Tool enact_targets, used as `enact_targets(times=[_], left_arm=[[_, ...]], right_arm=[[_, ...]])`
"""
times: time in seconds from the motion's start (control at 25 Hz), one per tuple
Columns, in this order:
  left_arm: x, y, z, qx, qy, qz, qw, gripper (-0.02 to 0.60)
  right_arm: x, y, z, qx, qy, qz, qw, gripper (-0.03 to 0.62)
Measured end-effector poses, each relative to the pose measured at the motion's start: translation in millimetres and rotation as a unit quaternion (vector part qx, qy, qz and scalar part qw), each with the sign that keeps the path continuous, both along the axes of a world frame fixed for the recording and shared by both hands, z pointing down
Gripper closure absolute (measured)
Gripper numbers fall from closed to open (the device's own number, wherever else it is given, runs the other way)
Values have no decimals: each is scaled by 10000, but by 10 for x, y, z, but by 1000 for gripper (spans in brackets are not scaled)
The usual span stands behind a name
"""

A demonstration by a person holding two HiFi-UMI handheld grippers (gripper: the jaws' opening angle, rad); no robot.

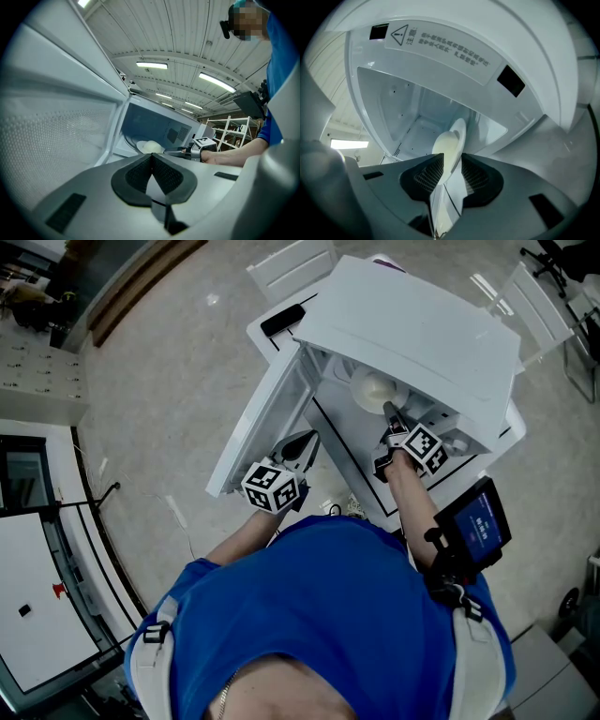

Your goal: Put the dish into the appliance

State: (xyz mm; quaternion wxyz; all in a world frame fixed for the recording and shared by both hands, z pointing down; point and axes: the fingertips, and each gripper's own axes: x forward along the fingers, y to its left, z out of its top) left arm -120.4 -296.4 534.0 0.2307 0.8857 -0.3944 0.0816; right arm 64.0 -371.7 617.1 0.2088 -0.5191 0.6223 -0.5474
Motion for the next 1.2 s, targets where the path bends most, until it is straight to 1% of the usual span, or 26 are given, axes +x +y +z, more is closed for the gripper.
enact_targets(times=[0.16,0.32,0.44,0.56,0.72,0.8,1.2], left_arm=[[-3,-9,23,14,1,9,10000,575],[3,-11,33,14,2,26,10000,575],[1,-10,11,29,10,25,10000,575],[-5,-13,-6,57,19,9,10000,575],[-17,-12,-13,68,34,-20,10000,575],[-25,-9,-14,68,43,-35,10000,575],[-12,-25,-24,98,49,-21,9999,575]], right_arm=[[-6,19,8,93,326,-181,9993,502],[-8,40,-5,188,832,-423,9955,502],[-1,69,5,223,1273,-605,9898,502],[-11,98,3,300,1715,-796,9815,502],[-9,138,20,317,2145,-937,9717,494],[-11,154,43,328,2156,-942,9714,493],[-17,9,26,299,1824,-792,9796,493]])
